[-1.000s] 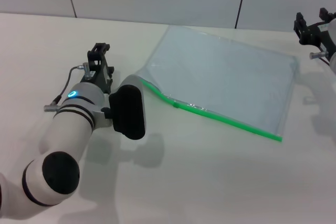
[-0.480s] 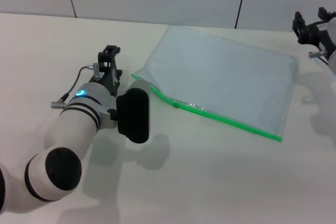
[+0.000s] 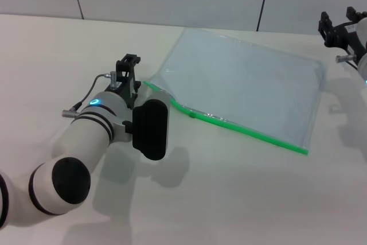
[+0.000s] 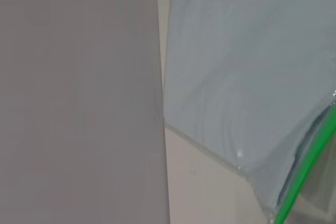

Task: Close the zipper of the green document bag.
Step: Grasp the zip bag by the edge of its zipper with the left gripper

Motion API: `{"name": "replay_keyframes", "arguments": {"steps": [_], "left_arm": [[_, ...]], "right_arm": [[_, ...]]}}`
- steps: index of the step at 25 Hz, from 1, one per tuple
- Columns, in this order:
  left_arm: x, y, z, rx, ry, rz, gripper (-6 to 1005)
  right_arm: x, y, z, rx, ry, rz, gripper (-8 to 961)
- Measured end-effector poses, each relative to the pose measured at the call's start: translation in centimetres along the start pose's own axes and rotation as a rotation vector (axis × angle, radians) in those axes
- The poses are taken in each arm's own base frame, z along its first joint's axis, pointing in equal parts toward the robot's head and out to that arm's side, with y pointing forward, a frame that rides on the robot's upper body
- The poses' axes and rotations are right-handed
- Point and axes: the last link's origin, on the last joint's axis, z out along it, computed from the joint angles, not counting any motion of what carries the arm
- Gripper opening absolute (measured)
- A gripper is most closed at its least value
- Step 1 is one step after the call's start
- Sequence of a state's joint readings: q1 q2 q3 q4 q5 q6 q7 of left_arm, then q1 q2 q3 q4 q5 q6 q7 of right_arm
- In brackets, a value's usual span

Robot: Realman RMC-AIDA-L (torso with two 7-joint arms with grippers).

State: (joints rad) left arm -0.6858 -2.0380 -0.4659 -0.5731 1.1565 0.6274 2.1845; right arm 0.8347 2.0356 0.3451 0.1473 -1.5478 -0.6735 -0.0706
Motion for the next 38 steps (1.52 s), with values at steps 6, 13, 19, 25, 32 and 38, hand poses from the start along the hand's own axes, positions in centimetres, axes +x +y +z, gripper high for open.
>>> {"name": "replay_keyframes", "arguments": {"steps": [6, 13, 19, 25, 32, 38], "left_arm": [[0.1, -0.3, 0.3, -0.002, 0.009, 0.013, 618], [0.2, -0.6, 0.6, -0.003, 0.019, 0.033, 618], [0.6, -0.5, 0.6, -0.011, 0.05, 0.066, 618], [0.9, -0.5, 0.7, -0.021, 0.065, 0.077, 618], [1.2, -0.5, 0.7, -0.023, 0.088, 0.102, 618], [1.5, -0.5, 0.7, -0.027, 0.104, 0.117, 618]], "right_arm": [[0.0, 0.0, 0.0, 0.0, 0.0, 0.0, 552], [-0.1, 0.0, 0.0, -0.001, -0.001, 0.0, 552], [-0.1, 0.0, 0.1, -0.001, -0.002, 0.0, 551], [-0.2, 0.1, 0.1, -0.003, -0.004, -0.001, 551], [-0.2, 0.1, 0.1, -0.003, -0.004, -0.001, 551], [-0.2, 0.1, 0.1, -0.004, -0.004, -0.002, 551]]}}
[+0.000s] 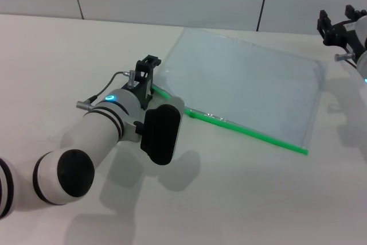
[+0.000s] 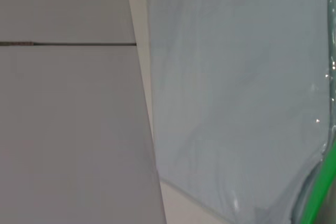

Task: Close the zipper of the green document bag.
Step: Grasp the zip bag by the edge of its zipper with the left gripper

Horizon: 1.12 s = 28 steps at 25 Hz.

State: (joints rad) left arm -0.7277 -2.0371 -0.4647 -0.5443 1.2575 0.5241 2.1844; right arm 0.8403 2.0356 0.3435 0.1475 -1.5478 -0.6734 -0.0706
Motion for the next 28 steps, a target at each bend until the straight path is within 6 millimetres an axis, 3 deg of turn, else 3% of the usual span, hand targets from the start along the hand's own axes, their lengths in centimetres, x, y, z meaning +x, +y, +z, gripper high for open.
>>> {"name": "replay_keyframes", "arguments": {"steps": [28], "left_arm": [[0.31, -0.01, 0.21, -0.006, 0.041, 0.087, 619]], "right_arm": [[-0.18, 0.27, 0.11, -0.008, -0.004, -0.003, 550]]}}
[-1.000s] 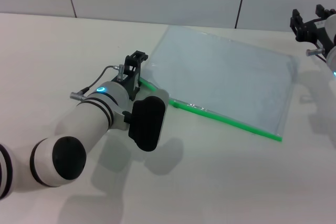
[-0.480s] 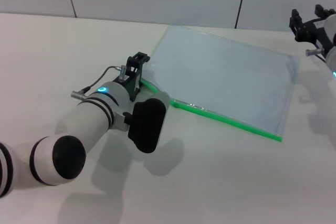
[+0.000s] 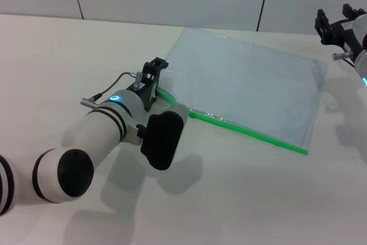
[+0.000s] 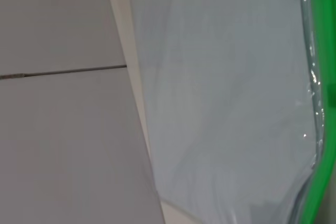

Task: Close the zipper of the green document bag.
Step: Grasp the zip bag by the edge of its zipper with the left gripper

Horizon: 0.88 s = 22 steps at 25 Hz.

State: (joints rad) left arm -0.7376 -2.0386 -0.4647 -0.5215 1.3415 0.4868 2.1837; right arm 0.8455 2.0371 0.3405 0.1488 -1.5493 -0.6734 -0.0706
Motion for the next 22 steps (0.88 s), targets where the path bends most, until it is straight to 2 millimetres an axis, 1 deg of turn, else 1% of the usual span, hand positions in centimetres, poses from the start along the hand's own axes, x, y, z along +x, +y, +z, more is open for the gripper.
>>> {"name": "replay_keyframes", "arguments": {"steps": [22], "left_arm": [[0.63, -0.29, 0.04, 0.015, 0.037, 0.06, 615]], "right_arm": [[0.02, 0.01, -0.01, -0.001, 0.0, -0.001, 548]]}}
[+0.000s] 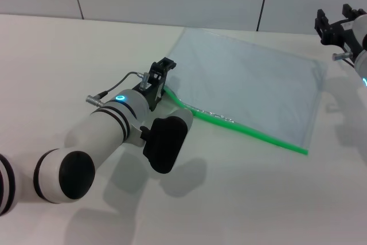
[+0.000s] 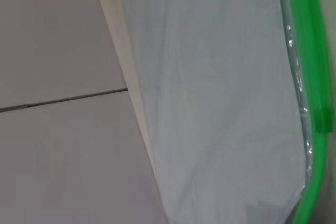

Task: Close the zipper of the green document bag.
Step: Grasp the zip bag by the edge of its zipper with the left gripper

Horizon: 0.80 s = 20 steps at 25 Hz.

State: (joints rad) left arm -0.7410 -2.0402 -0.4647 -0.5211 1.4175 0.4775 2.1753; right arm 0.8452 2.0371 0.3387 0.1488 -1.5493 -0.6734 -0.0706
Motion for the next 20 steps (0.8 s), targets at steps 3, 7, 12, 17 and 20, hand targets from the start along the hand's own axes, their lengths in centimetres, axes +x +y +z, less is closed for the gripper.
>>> {"name": "replay_keyframes", "arguments": {"steps": [3, 7, 12, 17, 20], "left_arm": [[-0.01, -0.04, 0.0, 0.003, -0.001, 0.0, 613], [-0.01, -0.05, 0.0, 0.003, -0.001, 0.0, 613], [-0.06, -0.06, 0.0, 0.004, -0.002, 0.0, 614], [-0.23, -0.01, 0.02, -0.001, -0.003, 0.004, 614], [-0.25, -0.05, 0.04, -0.001, -0.003, 0.004, 574]], "right_arm": [[0.0, 0.01, 0.0, -0.001, 0.0, -0.001, 547], [0.0, 0.01, 0.0, -0.001, 0.0, -0.001, 547], [0.0, 0.01, 0.0, -0.001, 0.0, -0.001, 546], [0.0, 0.05, 0.0, -0.002, 0.0, -0.002, 546], [0.01, 0.12, -0.01, -0.004, 0.0, -0.001, 545]]}}
